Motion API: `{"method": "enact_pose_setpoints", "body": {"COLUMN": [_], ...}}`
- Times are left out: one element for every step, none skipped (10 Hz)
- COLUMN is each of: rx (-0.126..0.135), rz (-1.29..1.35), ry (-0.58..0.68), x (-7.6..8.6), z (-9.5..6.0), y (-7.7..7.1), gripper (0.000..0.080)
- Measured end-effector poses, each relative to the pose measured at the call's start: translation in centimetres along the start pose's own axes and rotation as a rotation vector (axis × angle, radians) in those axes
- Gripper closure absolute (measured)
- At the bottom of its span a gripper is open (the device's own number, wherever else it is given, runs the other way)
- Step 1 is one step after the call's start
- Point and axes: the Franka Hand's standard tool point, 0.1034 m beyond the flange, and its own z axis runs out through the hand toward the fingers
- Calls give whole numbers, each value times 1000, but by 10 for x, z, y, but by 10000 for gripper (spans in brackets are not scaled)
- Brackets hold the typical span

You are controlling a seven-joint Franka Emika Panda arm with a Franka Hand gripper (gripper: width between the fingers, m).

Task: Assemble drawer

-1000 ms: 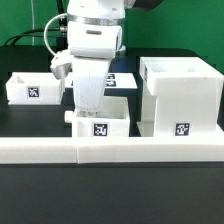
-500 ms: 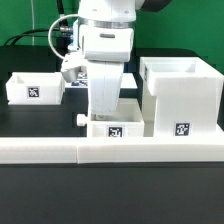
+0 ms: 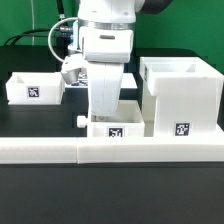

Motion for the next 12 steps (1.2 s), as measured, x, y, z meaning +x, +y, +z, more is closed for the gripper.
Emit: {"method": "enact_pose_setpoints", "body": {"rx": [-1,0,0,1,2,4,5,6,6,6,0,-14], "rz": [2,4,4,5,7,13,15,22,24,25,28,30], "ry": [1,0,0,0,1,1,1,0,0,0,1,3], "x": [0,-1,-1,0,1,1,1,1,1,0,0,0], "z": [0,0,0,1,1,1,1,1,1,1,1,0], "y": [0,0,0,0,0,0,0,-1,-1,-1,1,2], "gripper": [757,757,757,757,757,757,757,757,757,757,757,757]}}
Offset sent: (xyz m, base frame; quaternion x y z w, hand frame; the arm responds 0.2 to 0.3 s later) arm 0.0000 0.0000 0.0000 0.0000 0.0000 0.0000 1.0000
